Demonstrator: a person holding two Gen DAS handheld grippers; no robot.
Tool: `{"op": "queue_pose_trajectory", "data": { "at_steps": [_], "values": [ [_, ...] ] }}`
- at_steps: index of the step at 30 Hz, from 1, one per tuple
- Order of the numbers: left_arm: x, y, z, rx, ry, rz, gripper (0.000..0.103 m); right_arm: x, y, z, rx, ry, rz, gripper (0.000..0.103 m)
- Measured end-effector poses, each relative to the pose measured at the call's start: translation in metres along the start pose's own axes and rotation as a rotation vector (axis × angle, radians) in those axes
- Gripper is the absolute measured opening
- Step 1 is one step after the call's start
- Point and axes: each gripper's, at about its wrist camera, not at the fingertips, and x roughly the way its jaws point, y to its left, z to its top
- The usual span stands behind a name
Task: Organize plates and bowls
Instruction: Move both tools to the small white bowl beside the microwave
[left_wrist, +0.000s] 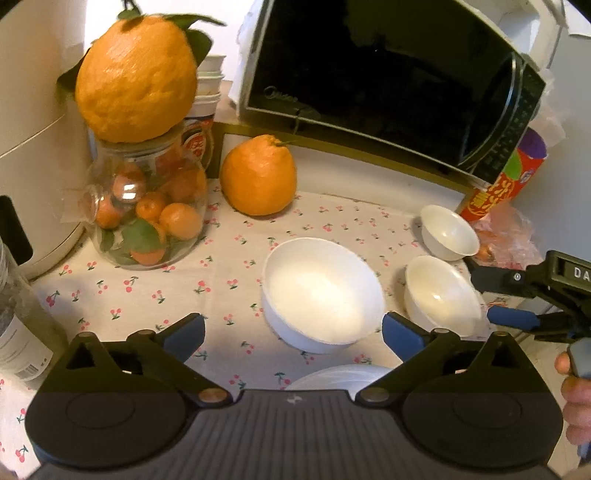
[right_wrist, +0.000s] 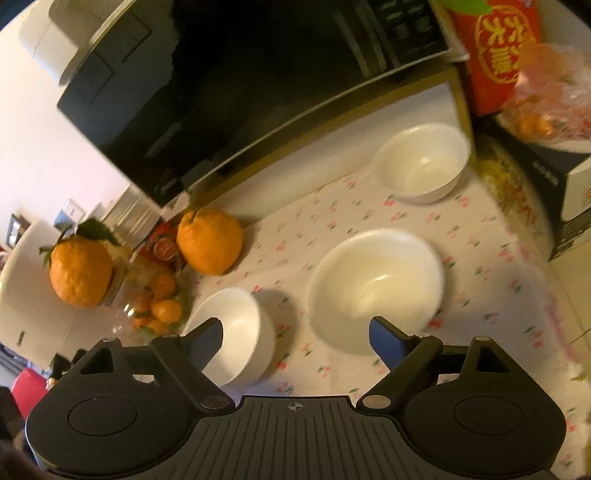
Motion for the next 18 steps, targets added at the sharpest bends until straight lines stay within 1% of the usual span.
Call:
{"op": "queue_pose_trajectory", "data": {
  "at_steps": [5, 9, 13, 18],
  "values": [
    [-0.001, -0.012, 0.006, 0.014, -0.004, -0.012, 0.102, -0.014, -0.020, 0.016, 0.044, -0.043, -0.010, 0.091],
    [0.005, -0.025, 0.016, 0.025, -0.005, -0.010, 0.102, -0.019, -0.037, 0.027, 0.084, -0.076, -0.017, 0.091],
    [0.014, -0.044, 0.031, 0.047, -0.019, -0.016, 0.102, -0.017, -0.057, 0.036, 0.147, -0.104, -0.011, 0.091],
    [0.035, -0.070, 0.052, 0.075, -0.019, -0.037, 0.102, -0.006, -0.083, 0.045, 0.236, -0.123, -0.009, 0.091]
  ]
}}
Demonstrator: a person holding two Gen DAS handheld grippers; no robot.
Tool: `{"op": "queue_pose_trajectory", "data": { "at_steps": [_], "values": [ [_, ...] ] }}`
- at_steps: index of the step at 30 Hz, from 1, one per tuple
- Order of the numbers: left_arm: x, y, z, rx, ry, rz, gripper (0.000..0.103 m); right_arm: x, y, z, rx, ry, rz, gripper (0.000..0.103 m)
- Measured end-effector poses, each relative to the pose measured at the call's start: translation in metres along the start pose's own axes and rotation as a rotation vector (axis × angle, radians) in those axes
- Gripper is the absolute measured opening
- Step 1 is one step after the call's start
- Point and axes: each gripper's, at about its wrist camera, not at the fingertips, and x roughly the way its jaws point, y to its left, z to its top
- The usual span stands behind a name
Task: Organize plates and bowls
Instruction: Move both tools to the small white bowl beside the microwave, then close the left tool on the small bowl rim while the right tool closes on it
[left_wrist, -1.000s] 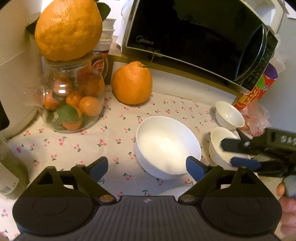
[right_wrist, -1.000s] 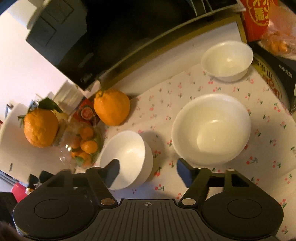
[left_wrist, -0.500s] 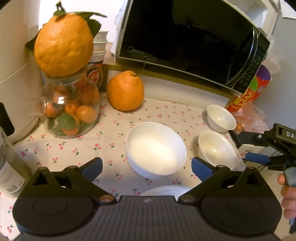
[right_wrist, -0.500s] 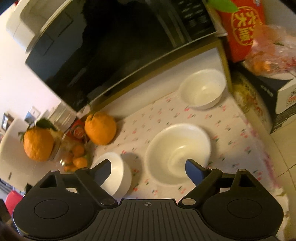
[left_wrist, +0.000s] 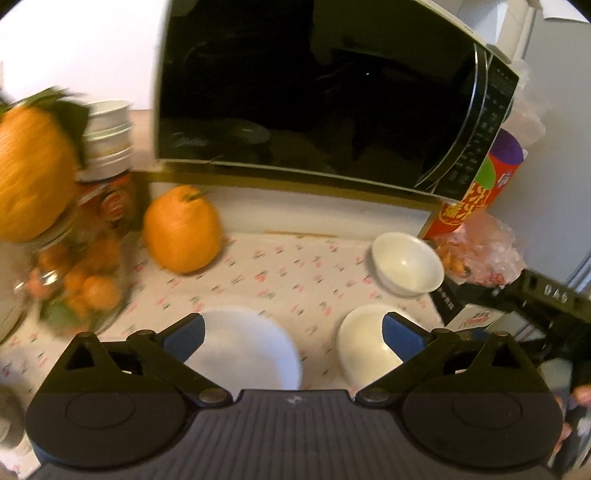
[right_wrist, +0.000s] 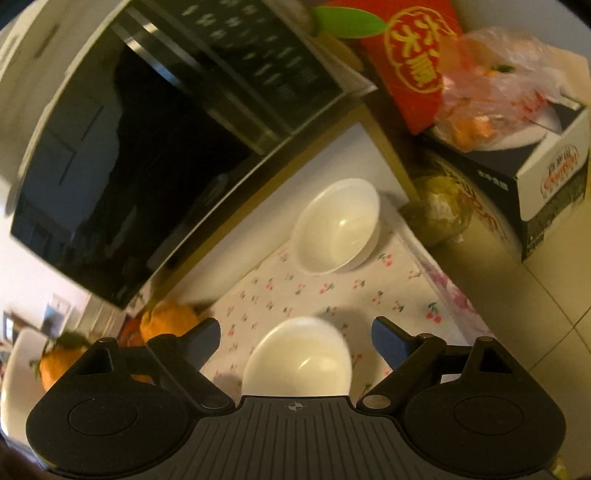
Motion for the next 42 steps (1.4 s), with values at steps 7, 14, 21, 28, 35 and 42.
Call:
{"op": "queue_pose_trajectory", "data": {
  "at_steps": [7, 14, 21, 28, 35, 42],
  "values": [
    [0.038, -0.023, 0.020, 0.014, 0.031, -0.016, 0.102, 0.015, -0.019, 0.013, 0.086, -0.012, 0.031, 0.091],
    [0.079, -0.039, 0.030, 0.010, 0.070, -0.016, 0.102, 0.028, -0.042, 0.027, 0.190, -0.056, 0.091, 0.091],
    [0.111, -0.056, 0.036, 0.035, 0.079, -0.038, 0.098, 0.040, -0.063, 0.037, 0.296, -0.102, 0.162, 0.090],
    [0.133, -0.066, 0.043, 0.035, 0.075, -0.108, 0.074, 0.055, -0.069, 0.035, 0.339, -0.133, 0.197, 0.069],
    [0.150, -0.070, 0.041, 0.031, 0.069, -0.119, 0.043, 0.067, -0.067, 0.032, 0.307, -0.164, 0.122, 0.041],
    [0.165, -0.069, 0.037, 0.030, 0.081, -0.118, 0.033, 0.073, -0.069, 0.031, 0.277, -0.185, 0.069, 0.030]
  ]
}}
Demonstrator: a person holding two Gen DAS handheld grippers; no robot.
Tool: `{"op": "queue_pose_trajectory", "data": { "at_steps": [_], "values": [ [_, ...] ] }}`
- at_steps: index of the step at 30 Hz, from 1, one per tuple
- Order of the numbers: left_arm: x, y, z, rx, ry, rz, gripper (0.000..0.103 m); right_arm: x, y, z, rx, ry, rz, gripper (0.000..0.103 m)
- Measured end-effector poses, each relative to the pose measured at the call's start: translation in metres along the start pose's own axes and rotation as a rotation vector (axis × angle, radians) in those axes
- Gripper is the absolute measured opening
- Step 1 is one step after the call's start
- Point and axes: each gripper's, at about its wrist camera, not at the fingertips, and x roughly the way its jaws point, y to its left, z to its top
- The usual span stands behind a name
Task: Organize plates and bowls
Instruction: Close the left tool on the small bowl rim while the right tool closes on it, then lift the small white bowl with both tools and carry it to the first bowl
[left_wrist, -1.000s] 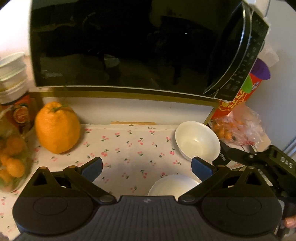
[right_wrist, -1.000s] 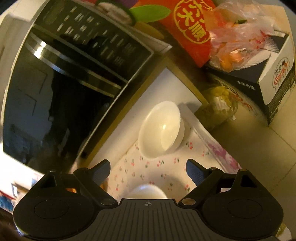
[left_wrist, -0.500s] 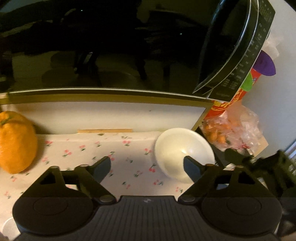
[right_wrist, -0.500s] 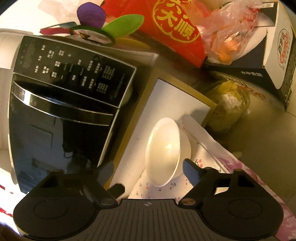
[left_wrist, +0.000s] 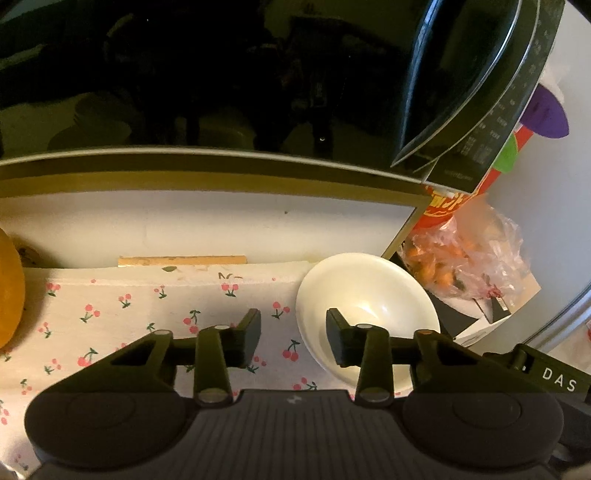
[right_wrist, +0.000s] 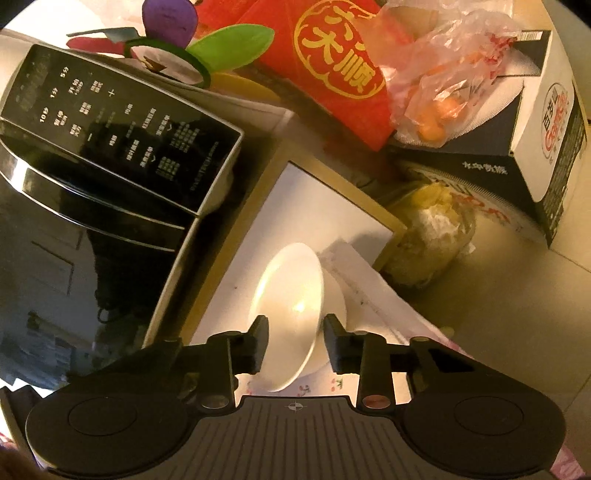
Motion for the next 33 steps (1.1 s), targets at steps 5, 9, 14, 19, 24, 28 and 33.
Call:
{"op": "queue_pose_trajectory", "data": {
  "at_steps": [5, 9, 14, 19, 24, 28, 33],
  "values": [
    [0.006, -0.002, 0.002, 0.001, 0.011, -0.017, 0.023, 0.002, -0.002, -0.001, -0.019, -0.020, -0.051, 0.022],
    [0.011, -0.005, 0.002, 0.002, 0.029, -0.009, 0.013, 0.005, -0.003, -0.003, -0.030, -0.024, -0.068, 0.013],
    [0.012, -0.006, -0.002, 0.020, 0.032, 0.002, 0.009, 0.006, 0.001, -0.004, -0.046, -0.026, -0.068, 0.010],
    [0.008, -0.006, -0.002, 0.027, 0.025, 0.002, 0.009, 0.004, 0.004, -0.004, -0.058, -0.024, -0.072, 0.010],
    [-0.005, -0.005, 0.000, 0.026, 0.016, 0.008, 0.009, -0.001, 0.013, -0.005, -0.081, -0.020, -0.068, 0.010],
    [-0.020, -0.004, 0.002, 0.022, 0.005, 0.013, 0.009, -0.008, 0.022, -0.006, -0.088, -0.017, -0.050, 0.010],
    [-0.039, -0.001, 0.002, 0.012, -0.002, 0.023, 0.009, -0.017, 0.036, -0.009, -0.113, 0.004, -0.043, 0.010]
  ]
}}
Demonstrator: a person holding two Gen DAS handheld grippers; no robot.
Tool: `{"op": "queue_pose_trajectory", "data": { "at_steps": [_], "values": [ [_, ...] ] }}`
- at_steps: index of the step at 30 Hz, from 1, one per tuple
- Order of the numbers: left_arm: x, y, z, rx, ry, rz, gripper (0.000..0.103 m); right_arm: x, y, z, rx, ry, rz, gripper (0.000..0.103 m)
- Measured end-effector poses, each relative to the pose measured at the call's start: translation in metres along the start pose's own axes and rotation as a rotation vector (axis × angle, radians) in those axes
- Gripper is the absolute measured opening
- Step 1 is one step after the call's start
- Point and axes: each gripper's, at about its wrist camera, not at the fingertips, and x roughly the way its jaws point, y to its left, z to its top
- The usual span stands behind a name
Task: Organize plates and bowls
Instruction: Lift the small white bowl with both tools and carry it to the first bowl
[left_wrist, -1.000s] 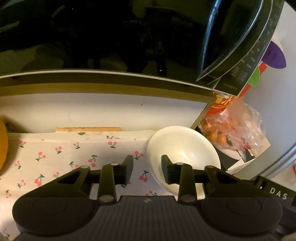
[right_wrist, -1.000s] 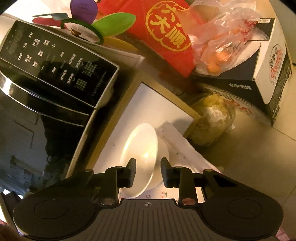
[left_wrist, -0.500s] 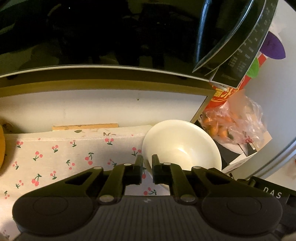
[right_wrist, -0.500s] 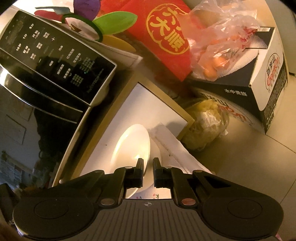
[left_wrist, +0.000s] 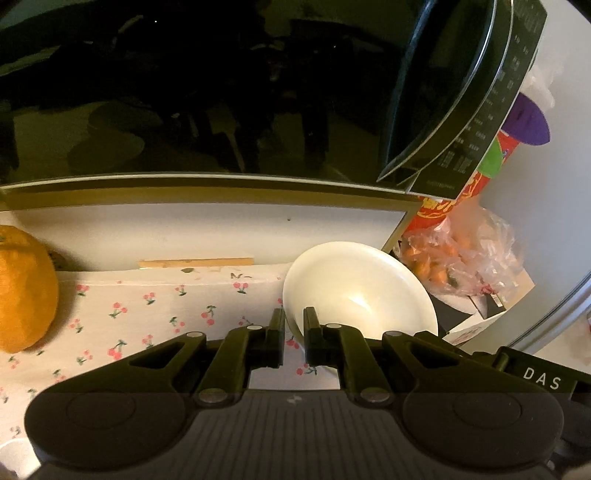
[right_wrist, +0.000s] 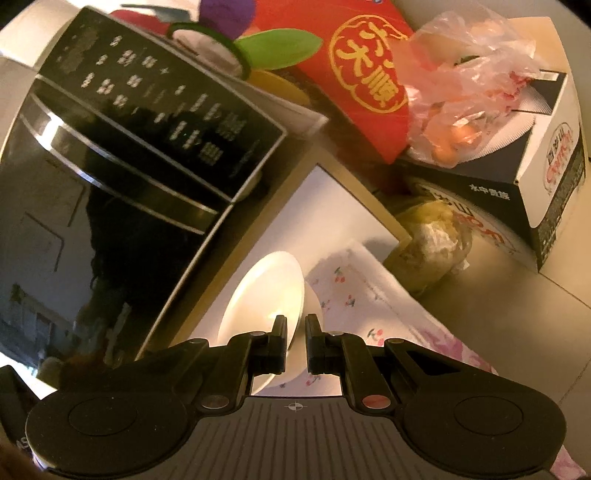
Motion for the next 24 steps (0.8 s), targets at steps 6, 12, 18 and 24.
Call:
{"op": "queue_pose_trajectory", "data": {
  "at_steps": [6, 12, 18, 24],
  "values": [
    [-0.019, 0.006, 0.000, -0.025, -0.006, 0.011, 0.009, -0.014, 0.017, -0.004, -0.030, 0.029, 0.016, 0.010],
    [-0.046, 0.012, -0.003, -0.046, -0.034, 0.027, 0.009, -0.027, 0.041, -0.011, -0.080, 0.063, 0.023, 0.010],
    [-0.076, 0.022, -0.005, -0.074, -0.061, 0.037, 0.009, -0.042, 0.066, -0.020, -0.142, 0.099, 0.043, 0.010],
    [-0.104, 0.034, -0.015, -0.094, -0.087, 0.044, 0.009, -0.054, 0.087, -0.032, -0.192, 0.136, 0.048, 0.010]
  ]
}}
